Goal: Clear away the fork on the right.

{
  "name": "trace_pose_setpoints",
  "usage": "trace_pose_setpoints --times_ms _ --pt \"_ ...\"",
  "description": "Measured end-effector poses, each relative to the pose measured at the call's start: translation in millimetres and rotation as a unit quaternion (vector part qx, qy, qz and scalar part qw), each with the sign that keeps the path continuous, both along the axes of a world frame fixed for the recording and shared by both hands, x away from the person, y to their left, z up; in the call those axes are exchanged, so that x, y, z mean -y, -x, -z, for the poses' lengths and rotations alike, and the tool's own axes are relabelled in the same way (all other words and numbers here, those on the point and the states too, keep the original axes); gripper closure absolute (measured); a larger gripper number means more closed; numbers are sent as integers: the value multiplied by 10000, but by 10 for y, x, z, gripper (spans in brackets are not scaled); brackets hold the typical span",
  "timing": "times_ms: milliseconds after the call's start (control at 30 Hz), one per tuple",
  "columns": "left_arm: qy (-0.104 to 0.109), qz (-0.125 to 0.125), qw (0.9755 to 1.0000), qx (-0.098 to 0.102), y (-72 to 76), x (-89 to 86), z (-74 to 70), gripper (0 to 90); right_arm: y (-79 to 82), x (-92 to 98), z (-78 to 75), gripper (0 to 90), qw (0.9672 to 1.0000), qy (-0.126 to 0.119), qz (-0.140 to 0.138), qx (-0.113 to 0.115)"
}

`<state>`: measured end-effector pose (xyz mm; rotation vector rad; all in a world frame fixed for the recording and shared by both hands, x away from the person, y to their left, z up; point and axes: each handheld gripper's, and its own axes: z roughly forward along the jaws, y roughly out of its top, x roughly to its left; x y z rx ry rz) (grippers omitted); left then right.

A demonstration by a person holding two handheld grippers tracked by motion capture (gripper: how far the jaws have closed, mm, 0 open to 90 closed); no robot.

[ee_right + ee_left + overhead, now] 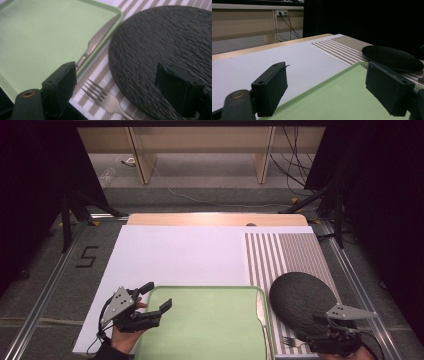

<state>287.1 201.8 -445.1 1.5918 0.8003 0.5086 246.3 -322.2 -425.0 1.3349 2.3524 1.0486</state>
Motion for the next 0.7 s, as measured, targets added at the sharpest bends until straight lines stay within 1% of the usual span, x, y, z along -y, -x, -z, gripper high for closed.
trace_pose_setpoints --times_ms 200,333,433,500,567,700 --pt "13 -13 10000 -3 -3 -4 2 172 30 83 10 194 9996 233 27 -186" --pt "-20 -7 10000 -1 -3 3 3 172 26 109 44 196 9977 580 18 -337" --pt "-12 -6 10000 -3 -5 0 5 172 24 128 64 201 9960 767 27 -451" --pt "0 -7 10000 -5 -4 -2 4 172 21 147 65 201 9946 925 71 -470" --pt "-7 -1 10000 -9 -7 0 6 172 16 186 64 204 9942 905 133 -557" --pt "-15 -2 10000 -1 -6 3 4 172 7 243 101 204 9920 1026 173 -720"
